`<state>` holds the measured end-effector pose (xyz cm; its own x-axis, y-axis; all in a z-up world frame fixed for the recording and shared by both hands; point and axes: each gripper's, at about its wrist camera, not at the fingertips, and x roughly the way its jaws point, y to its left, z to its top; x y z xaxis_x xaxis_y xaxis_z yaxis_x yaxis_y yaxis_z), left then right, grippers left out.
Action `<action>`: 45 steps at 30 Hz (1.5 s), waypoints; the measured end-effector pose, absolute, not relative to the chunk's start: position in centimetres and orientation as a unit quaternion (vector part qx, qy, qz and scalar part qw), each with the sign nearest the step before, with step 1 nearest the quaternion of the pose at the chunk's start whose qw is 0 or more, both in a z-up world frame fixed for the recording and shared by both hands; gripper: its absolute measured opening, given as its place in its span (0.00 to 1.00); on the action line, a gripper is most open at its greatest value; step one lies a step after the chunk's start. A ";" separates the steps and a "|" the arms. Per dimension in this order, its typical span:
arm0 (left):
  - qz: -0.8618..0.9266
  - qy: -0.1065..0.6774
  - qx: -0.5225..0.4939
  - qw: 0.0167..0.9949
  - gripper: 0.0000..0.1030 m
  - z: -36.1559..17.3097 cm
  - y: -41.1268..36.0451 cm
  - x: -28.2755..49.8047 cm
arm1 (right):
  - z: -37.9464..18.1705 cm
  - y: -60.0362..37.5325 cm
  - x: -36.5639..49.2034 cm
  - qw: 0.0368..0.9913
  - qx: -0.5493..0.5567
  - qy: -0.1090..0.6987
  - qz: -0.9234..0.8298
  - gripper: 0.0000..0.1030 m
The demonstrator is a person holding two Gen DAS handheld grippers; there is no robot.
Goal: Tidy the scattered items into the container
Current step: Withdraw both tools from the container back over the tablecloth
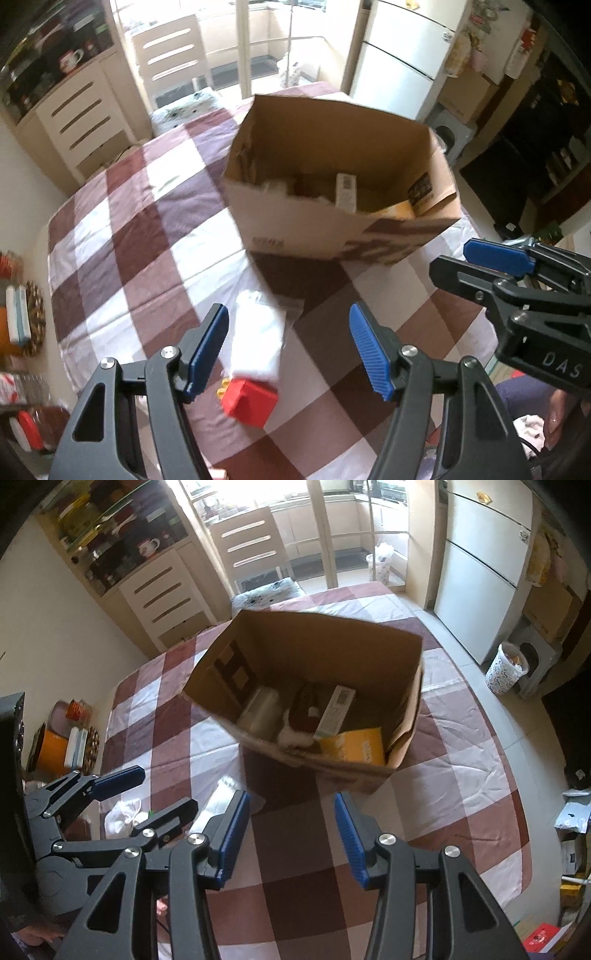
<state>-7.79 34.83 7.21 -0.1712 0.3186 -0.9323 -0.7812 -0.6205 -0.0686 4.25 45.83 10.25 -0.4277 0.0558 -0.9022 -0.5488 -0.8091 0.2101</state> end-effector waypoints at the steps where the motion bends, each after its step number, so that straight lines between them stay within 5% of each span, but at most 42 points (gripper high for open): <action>1: 0.733 0.218 -0.527 0.371 0.67 7.0 34.2 -7.8 | 10.1 45.4 4.3 0.184 -0.504 0.245 0.808 0.47; 45: 0.760 0.012 -0.638 0.124 0.67 0.4 6.6 -5.4 | 3.3 27.4 1.2 0.026 -0.611 0.166 0.773 0.47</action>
